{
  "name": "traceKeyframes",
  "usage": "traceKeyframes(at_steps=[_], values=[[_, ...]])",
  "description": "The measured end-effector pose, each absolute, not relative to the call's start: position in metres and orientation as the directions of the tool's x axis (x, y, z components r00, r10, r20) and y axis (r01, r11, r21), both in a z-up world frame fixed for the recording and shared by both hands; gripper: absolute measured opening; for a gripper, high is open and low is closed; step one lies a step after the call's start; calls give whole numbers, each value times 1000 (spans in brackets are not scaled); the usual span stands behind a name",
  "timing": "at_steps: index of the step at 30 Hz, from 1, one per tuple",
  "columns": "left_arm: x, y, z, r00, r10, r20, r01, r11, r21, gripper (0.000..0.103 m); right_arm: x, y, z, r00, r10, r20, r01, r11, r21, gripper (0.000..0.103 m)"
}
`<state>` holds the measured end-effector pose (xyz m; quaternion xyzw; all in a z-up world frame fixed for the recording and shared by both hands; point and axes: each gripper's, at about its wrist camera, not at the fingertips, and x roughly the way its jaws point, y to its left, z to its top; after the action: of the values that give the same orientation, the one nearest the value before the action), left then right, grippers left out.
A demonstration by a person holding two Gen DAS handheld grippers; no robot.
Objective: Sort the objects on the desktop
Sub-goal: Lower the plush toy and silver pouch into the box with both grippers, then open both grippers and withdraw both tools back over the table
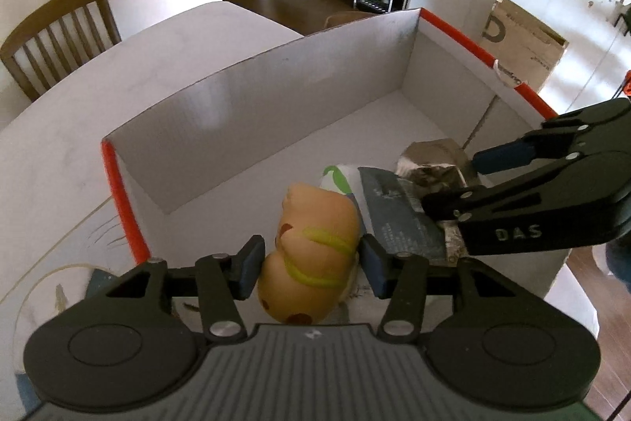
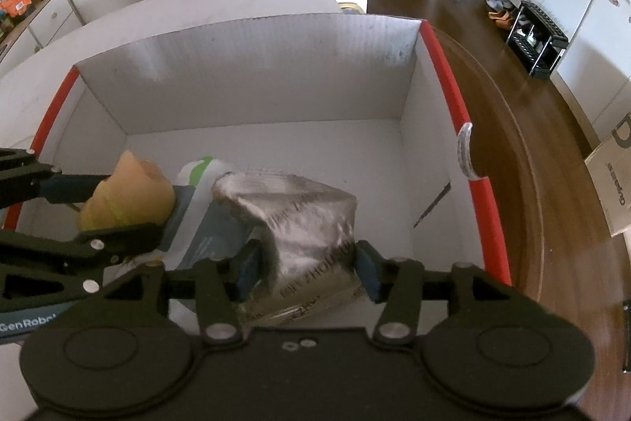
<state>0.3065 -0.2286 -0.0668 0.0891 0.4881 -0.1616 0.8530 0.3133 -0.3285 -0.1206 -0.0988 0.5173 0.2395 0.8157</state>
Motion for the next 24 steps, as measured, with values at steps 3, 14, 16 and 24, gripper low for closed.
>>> traceKeyframes(at_steps=[3, 14, 16, 24], values=[[305, -226, -65, 472, -193, -860, 353, 936, -16, 61, 313, -329, -118, 360, 305, -882, -498, 862, 94, 64], [291, -214, -52, 496, -216, -841, 333, 942, -45, 65, 303, -336, -103, 382, 316, -868, -497, 862, 95, 65], [287, -211, -49, 502, -224, -836, 331, 942, -54, 65, 300, -337, -98, 387, 321, -864, -499, 861, 96, 65], [270, -202, -31, 530, -256, -809, 330, 940, -81, 65, 282, -338, -79, 403, 348, -847, -511, 853, 107, 65]])
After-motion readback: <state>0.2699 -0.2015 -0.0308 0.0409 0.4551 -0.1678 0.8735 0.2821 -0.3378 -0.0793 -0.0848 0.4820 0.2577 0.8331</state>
